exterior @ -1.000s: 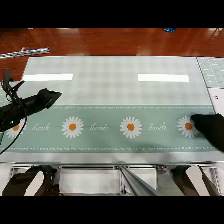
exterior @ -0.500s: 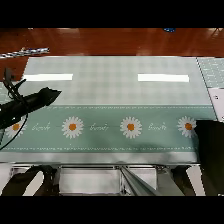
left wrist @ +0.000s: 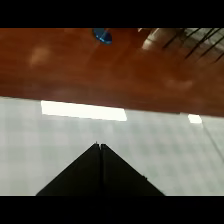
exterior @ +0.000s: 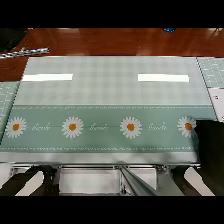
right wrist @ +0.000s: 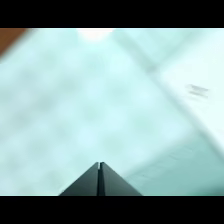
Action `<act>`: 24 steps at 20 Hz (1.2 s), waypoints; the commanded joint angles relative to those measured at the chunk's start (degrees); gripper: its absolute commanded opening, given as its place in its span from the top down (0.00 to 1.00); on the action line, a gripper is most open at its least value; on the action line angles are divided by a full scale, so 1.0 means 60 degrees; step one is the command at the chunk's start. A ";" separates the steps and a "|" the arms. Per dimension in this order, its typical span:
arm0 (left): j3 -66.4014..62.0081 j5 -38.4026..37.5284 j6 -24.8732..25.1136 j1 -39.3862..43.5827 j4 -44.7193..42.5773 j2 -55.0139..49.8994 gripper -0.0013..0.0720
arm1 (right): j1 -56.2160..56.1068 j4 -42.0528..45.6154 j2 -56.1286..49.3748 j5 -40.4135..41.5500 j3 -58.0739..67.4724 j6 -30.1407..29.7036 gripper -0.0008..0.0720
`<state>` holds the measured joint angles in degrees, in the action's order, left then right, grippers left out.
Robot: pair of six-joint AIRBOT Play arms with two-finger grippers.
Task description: Fold the shirts.
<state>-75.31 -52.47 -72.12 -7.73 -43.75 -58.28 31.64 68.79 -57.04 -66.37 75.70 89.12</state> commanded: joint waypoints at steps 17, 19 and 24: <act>0.0831 -0.1905 -0.4605 0.3683 -0.7213 -0.2382 0.96 | -0.7206 0.5060 -0.3829 -0.1523 0.0831 0.2426 0.95; 0.0831 -0.1905 -0.4605 0.3683 -0.7213 -0.2382 0.96 | -0.7206 0.5060 -0.3829 -0.1523 0.0834 0.2426 0.95; 0.0831 -0.1905 -0.4605 0.3683 -0.7213 -0.2382 0.96 | -0.7206 0.5060 -0.3829 -0.1523 0.0831 0.2426 0.95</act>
<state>-70.35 -63.86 -99.74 14.35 -86.98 -72.58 -11.57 99.04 -79.99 -75.40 80.64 103.61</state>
